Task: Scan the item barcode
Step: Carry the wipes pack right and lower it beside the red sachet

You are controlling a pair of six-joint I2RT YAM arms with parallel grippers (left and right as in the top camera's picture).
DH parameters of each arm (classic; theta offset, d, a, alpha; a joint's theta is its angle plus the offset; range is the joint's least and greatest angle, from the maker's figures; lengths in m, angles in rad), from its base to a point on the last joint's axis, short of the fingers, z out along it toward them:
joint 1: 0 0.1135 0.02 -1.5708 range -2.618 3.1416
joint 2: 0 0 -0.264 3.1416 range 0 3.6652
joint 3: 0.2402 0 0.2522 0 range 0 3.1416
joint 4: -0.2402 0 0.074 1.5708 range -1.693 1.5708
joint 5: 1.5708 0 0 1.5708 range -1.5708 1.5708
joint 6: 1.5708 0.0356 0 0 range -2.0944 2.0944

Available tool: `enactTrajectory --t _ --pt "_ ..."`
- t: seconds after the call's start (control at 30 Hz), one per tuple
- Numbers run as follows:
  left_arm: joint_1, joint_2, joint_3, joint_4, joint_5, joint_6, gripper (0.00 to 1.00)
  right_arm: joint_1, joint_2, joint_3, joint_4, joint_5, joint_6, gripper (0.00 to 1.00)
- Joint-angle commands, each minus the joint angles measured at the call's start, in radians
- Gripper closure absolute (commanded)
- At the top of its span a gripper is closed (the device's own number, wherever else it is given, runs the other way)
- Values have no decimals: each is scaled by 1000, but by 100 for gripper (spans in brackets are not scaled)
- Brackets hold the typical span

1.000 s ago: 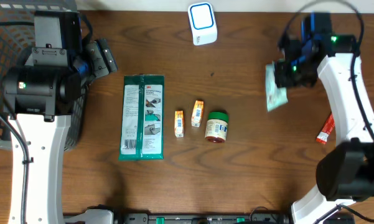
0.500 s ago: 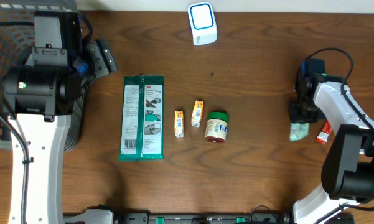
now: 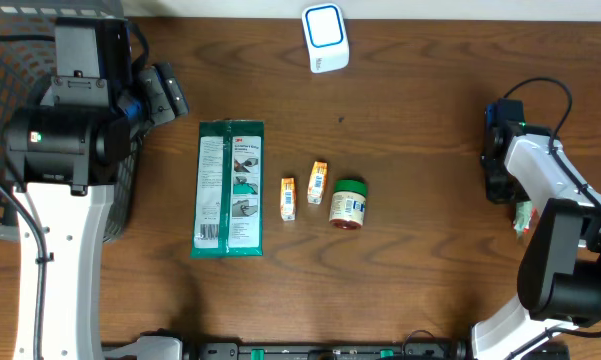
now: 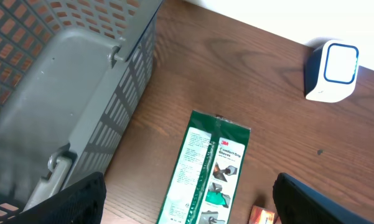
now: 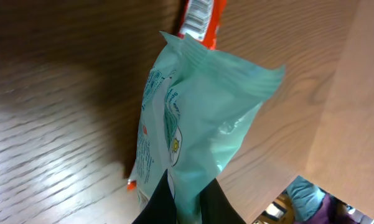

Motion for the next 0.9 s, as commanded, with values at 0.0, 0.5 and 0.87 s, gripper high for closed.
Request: enactTrajectory --t 0.0,0.5,0.87 --pt "3 4 0 -3 -5 9 14 -14 1 -5 3 58 -7 99" --pt "3 4 0 -3 -5 9 14 -23 1 -20 38 -250 -95 97" --pt "3 4 0 -3 -5 9 14 -72 1 -170 228 11 -96 99"
